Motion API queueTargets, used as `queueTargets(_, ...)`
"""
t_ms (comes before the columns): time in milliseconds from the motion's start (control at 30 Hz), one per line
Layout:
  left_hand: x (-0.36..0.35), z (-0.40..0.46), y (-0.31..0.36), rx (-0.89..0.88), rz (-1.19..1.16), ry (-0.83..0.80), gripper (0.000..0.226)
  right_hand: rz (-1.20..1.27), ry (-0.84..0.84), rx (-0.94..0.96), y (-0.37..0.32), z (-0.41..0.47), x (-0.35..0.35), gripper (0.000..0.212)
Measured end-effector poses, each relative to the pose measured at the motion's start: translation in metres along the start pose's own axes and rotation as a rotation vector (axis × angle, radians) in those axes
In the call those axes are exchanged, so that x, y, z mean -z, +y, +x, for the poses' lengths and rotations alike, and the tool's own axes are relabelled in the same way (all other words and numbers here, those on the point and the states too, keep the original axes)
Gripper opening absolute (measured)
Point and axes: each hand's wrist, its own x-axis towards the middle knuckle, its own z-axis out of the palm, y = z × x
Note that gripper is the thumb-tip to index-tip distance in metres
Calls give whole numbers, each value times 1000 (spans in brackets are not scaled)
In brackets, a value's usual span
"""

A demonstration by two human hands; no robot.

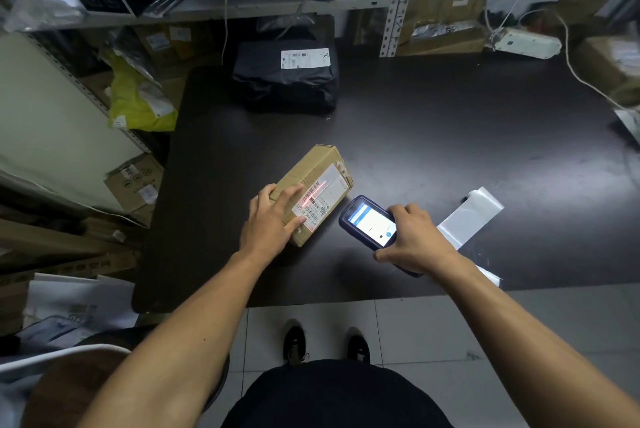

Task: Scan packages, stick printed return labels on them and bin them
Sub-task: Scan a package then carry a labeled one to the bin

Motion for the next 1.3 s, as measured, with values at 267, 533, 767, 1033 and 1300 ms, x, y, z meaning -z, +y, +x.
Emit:
queueTargets(267, 2, 1, -2, 9, 23, 29, 62, 6, 5, -4, 0, 0, 5, 77)
queueTargets(533, 6, 1, -7, 58, 50, 46, 67, 7, -12, 18, 3, 0, 7, 77)
queueTargets(767, 6, 2, -7, 66, 44, 48, 69, -4, -27, 47, 1, 3, 8, 79)
queueTargets(1033, 3, 1, -6, 77, 56, 63, 70, -22, -35, 63, 1, 7, 9, 80)
queueTargets(1300, 2, 1, -7, 104, -25, 72, 68, 10, -12, 26, 5, 15, -1, 79)
